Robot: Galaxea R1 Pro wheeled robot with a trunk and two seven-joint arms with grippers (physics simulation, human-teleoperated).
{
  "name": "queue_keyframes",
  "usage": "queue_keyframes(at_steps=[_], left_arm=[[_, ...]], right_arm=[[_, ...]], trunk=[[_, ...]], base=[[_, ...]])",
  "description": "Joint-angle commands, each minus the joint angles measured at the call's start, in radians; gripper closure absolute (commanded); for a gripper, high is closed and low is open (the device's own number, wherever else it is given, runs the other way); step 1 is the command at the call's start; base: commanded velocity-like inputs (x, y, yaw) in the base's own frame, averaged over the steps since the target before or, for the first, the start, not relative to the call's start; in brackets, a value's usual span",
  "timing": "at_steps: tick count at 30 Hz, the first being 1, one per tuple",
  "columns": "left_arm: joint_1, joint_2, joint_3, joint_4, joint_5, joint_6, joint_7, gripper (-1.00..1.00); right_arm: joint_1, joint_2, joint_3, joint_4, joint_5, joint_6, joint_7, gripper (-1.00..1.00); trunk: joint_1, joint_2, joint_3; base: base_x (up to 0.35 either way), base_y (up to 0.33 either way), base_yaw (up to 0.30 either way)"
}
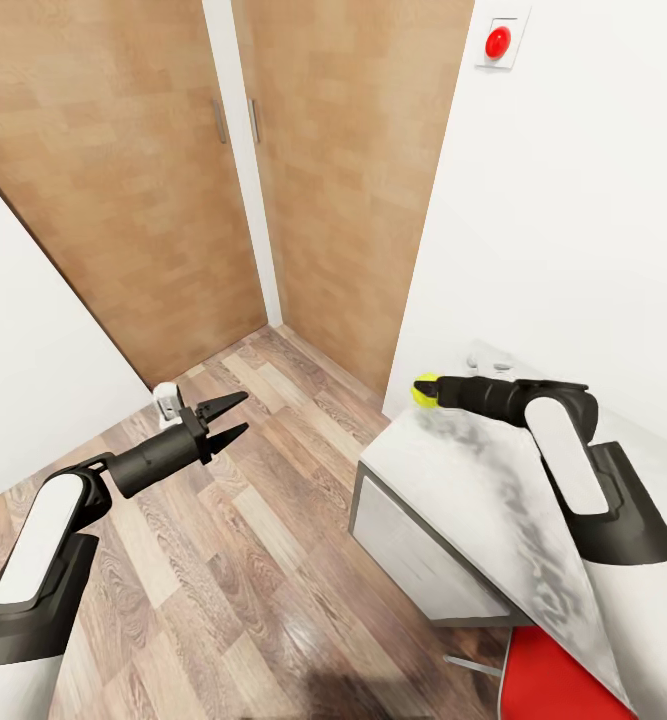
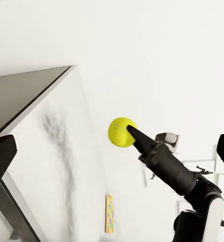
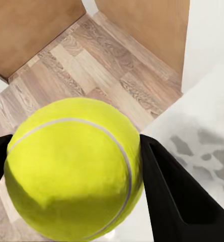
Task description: Put all the toys in the child's room - the three board games (two on the bed and one on the table), the two jigsaw puzzles on the table, and the tennis ball on the table - inside the toy box on the table in the child's room.
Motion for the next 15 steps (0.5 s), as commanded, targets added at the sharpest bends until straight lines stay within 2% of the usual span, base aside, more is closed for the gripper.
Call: queue_keyframes(at_steps=[1, 8, 9, 12, 15], left_arm=[[-0.001, 0.000, 0.001, 0.000, 0.000, 0.004, 0.000, -1.00], [-0.002, -0.001, 0.000, 0.006, -0.001, 0.004, 0.000, -1.00], [-0.002, -0.001, 0.000, 0.006, -0.001, 0.004, 0.000, -1.00], [-0.002, -0.001, -0.001, 0.008, -0.001, 0.004, 0.000, -1.00], [-0.002, -0.001, -0.001, 0.011, -0.001, 0.004, 0.000, -1.00]], right_arm=[[-0.001, -0.001, 0.001, -0.001, -0.014, 0.002, -0.013, 1.00], [-0.035, -0.111, -0.118, -0.007, -0.016, 0.002, 0.217, 1.00], [-0.035, -0.111, -0.118, -0.007, -0.016, 0.002, 0.217, 1.00], [-0.040, -0.144, -0.160, -0.008, -0.017, 0.002, 0.271, 1.00], [-0.043, -0.162, -0.189, -0.008, -0.017, 0.002, 0.300, 1.00]], trunk=[[0.001, -0.002, -0.002], [0.001, -0.002, 0.001], [0.001, -0.002, 0.002], [0.001, -0.002, 0.006], [0.001, -0.002, 0.010]], base=[[0.000, 0.000, 0.000], [0.000, 0.000, 0.000], [0.000, 0.000, 0.000], [0.000, 0.000, 0.000], [0.000, 0.000, 0.000]])
